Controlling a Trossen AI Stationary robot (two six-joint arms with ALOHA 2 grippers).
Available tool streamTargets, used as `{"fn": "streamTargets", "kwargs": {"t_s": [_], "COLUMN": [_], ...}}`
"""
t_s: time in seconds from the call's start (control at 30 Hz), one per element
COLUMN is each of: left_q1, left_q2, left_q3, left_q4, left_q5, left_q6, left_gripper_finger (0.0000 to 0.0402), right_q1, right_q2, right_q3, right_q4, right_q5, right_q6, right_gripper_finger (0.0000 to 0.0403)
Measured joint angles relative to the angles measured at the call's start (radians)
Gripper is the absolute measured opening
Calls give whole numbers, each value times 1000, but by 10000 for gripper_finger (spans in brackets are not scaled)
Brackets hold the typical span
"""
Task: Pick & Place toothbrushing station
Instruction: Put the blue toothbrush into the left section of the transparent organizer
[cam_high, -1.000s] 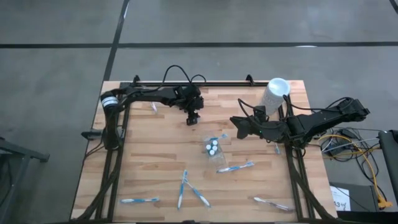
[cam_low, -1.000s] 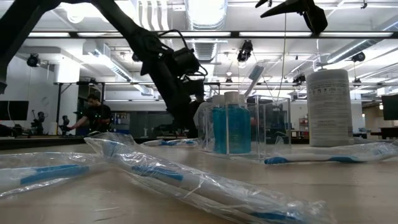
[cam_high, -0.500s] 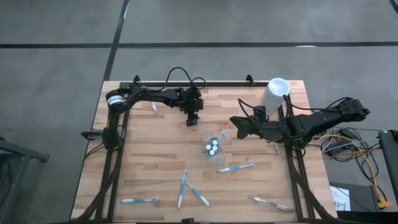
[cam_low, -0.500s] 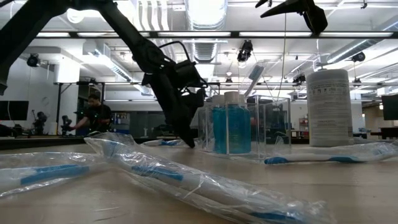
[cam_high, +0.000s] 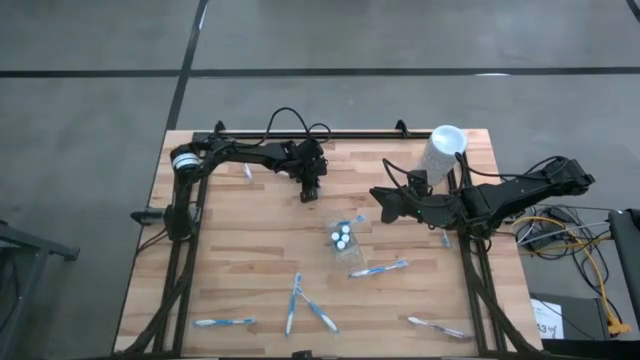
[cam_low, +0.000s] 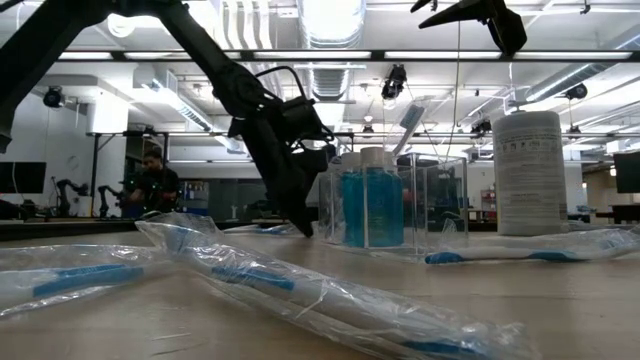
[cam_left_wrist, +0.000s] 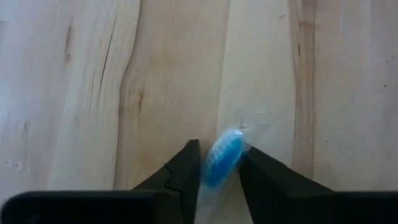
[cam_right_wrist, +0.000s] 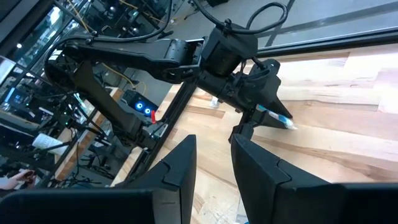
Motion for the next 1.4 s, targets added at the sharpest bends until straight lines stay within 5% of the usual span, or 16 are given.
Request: {"fn": "streamTargets", "kwargs": {"t_s": [0.2,0.53,1.0,1.4], "left_q1": [0,0,0,-16], "left_q2": [-1,-33,-295,-447], "left_q3": [13,61,62,57], "left_q4": [-3,-30,-2,162], "left_q5": [10,66,73,218], "left_q6": [-36,-44,-135,-227], "left_gripper_finger": [58,64,63,63], "right_q1": [0,0,0,0], "right_q2": [0,0,0,0], "right_q3": [0,0,0,0], "right_q4": [0,0,0,0], "right_q5": [0,0,0,0], "right_q6": [-2,0,-2,-1], "right_gripper_finger": [98,98,98,98]}}
